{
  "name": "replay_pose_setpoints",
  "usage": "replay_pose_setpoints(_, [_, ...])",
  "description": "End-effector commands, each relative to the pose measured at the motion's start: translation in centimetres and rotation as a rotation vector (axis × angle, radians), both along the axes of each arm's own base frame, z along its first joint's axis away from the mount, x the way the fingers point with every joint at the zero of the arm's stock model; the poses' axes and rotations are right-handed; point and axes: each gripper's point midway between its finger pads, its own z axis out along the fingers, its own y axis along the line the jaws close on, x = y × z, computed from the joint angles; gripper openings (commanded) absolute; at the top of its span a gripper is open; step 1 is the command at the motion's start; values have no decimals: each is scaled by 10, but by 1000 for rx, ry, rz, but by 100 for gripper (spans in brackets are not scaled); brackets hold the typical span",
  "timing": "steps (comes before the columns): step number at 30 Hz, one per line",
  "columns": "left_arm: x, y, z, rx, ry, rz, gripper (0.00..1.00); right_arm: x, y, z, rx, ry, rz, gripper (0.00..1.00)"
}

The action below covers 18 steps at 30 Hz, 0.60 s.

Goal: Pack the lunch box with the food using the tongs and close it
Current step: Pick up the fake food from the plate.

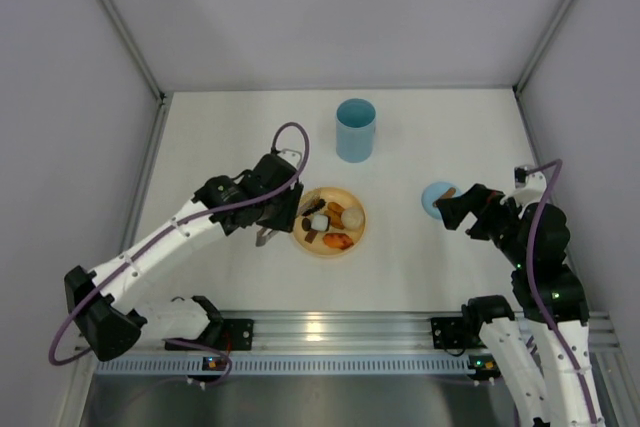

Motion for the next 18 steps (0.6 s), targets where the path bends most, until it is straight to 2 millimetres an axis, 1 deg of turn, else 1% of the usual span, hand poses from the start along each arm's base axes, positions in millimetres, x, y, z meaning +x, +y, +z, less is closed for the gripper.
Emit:
replay_pose_setpoints(1, [-17, -4, 0, -43, 4, -9, 52, 5, -3, 17, 12, -51, -19, 100])
replay_pose_setpoints(5, [-33, -17, -12, -46, 22, -62, 53, 5, -1, 18, 16, -52, -13, 99])
replay_pose_setpoints(9, [-38, -24, -18, -25, 24, -77, 55, 3, -1, 16, 17, -52, -12, 100])
replay_pose_setpoints(13, [-38, -27, -24, -9, 22, -72, 56, 2, -2, 14, 16, -49, -13, 100])
replay_pose_setpoints(18, [-34, -22, -27, 14, 4, -46, 57, 1, -2, 13, 13, -48, -16, 99])
